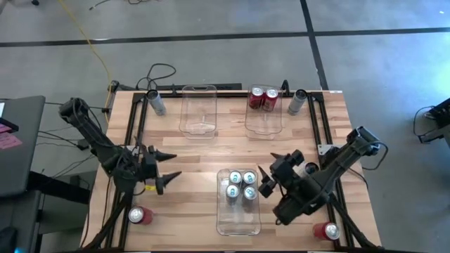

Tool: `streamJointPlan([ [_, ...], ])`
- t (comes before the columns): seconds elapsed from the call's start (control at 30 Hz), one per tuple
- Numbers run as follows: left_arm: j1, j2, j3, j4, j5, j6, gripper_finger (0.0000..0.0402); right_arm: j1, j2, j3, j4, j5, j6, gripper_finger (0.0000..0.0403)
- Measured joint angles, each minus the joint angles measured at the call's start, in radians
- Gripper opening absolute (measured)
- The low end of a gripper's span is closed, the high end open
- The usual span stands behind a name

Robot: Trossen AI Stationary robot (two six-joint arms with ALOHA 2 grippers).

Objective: Sort soda cans
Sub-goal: Put the top left white soda can into the top left transparent bin

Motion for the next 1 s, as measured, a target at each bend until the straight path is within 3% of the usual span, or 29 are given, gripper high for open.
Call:
streamJointPlan([
  [0.2, 0.107, -0.130, 0.042, 0.004, -0.164, 0.184, 0.0341, -0.100, 0.001, 0.000, 0.017, -0.001, -0.087, 0.0315],
  [0.37, 0.271, -0.231, 0.087, 0.000, -0.169, 0.366, 0.0341, -0.168, 0.001, 0.000, 0.016, -0.002, -0.153, 0.0315],
  [0.53, 0.421, -0.324, 0.090, -0.034, -0.044, 0.421, 0.0341, -0.201, 0.001, 0.000, 0.009, -0.045, -0.208, 0.0315],
  [0.7, 0.570, -0.373, 0.090, -0.186, 0.016, 0.354, 0.0341, -0.252, 0.001, 0.000, 0.007, -0.053, -0.306, 0.0315],
  [0.9, 0.750, -0.365, 0.090, -0.261, 0.065, 0.309, 0.0341, -0.396, 0.002, 0.000, 0.004, -0.067, -0.427, 0.0315],
  [1.0, 0.837, -0.354, 0.090, -0.257, 0.142, 0.322, 0.0341, -0.496, 0.002, 0.000, 0.006, -0.108, -0.501, 0.0315],
])
